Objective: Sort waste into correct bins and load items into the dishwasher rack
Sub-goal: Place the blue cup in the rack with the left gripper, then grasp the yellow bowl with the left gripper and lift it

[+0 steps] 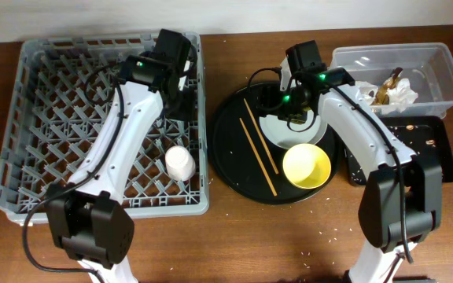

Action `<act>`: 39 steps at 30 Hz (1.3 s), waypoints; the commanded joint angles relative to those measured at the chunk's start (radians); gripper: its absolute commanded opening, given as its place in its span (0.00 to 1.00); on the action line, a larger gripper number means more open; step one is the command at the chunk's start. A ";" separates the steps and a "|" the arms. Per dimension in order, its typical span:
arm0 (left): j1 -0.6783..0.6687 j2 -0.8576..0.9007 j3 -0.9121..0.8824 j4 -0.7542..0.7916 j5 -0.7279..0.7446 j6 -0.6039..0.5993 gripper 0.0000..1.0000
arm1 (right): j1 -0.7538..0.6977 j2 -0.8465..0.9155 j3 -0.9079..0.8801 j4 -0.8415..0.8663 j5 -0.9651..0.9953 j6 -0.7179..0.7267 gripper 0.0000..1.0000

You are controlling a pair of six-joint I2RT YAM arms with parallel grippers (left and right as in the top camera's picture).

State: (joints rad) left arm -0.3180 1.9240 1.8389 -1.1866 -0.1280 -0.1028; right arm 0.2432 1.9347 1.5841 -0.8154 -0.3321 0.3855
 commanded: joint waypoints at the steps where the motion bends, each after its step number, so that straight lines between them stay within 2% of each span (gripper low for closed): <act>1: -0.002 -0.015 -0.053 0.005 0.035 -0.014 0.63 | 0.004 -0.009 0.006 -0.002 0.016 -0.003 0.78; 4: -0.003 -0.014 -0.092 0.023 0.035 -0.017 0.64 | 0.004 -0.009 0.006 -0.001 0.016 -0.004 0.78; 5: -0.004 -0.013 -0.111 0.041 0.039 -0.017 0.68 | 0.004 -0.009 0.006 -0.002 0.016 -0.003 0.78; 8: -0.009 -0.010 -0.156 0.086 0.039 -0.017 0.70 | 0.004 -0.009 0.006 -0.004 0.016 -0.004 0.78; 14: -0.009 -0.009 -0.169 0.103 0.038 -0.016 0.92 | 0.004 -0.009 0.006 -0.006 0.016 -0.004 0.78; 18: -0.009 -0.009 -0.168 0.130 0.039 -0.017 0.95 | 0.004 -0.009 0.007 0.006 0.015 -0.004 0.78; 22: -0.009 -0.011 -0.114 0.123 0.092 -0.017 0.96 | -0.008 -0.050 0.063 -0.012 0.015 -0.013 0.78; 27: -0.027 -0.011 -0.040 0.111 0.341 -0.026 0.95 | -0.142 -0.251 0.138 -0.174 0.069 -0.014 0.78; 30: -0.084 -0.008 -0.041 0.121 0.342 -0.043 0.95 | -0.266 -0.326 0.138 -0.261 0.068 -0.014 0.79; 33: -0.208 0.001 -0.041 0.190 0.342 -0.067 0.95 | -0.413 -0.347 0.136 -0.370 0.068 -0.015 0.79; 39: -0.379 0.126 -0.041 0.350 0.341 -0.183 0.95 | -0.452 -0.343 0.114 -0.420 0.099 -0.042 0.78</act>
State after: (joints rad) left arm -0.6525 1.9591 1.7809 -0.8745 0.2024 -0.2035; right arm -0.2096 1.5887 1.7084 -1.2282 -0.2615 0.3660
